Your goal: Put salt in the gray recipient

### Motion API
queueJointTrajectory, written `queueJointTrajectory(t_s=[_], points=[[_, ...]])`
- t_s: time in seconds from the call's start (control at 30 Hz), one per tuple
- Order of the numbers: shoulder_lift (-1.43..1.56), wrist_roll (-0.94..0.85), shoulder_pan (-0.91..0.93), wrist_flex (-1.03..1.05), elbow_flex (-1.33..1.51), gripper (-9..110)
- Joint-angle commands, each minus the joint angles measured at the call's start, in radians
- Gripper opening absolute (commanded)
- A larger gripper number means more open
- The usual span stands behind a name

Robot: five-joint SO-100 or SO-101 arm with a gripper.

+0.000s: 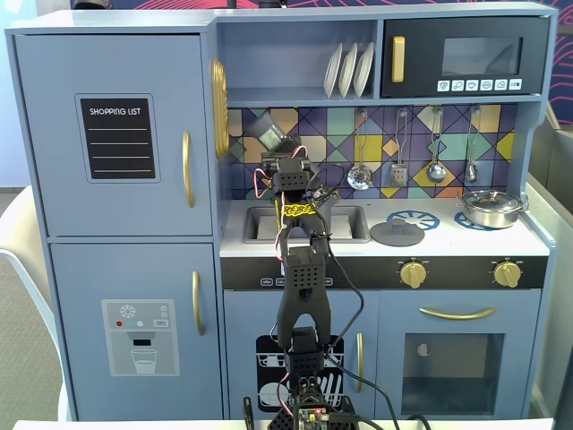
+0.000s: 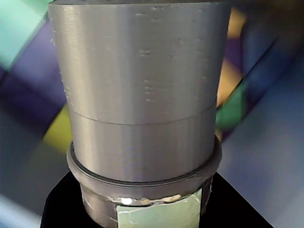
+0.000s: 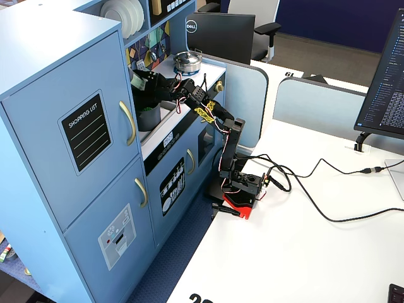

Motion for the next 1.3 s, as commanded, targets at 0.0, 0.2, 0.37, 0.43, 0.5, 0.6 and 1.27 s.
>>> queueJointTrajectory(t_s=[0.0, 0.2, 0.37, 0.43, 0.5, 0.6, 1.27], points=[[0.06, -0.005, -0.011, -0.189, 0.005, 0], [0.051, -0.026, -0.012, -0.091, -0.028, 0], [0.012, 0.006, 0.002, 0.202, -0.124, 0], [0.011, 0.009, -0.002, 0.236, -0.12, 0], [0.012, 0.005, -0.011, 0.227, -0.112, 0], [0.046, -0.037, -0.017, 0.052, -0.029, 0], [-0.018, -0.028, -0.014, 0.15, -0.081, 0]])
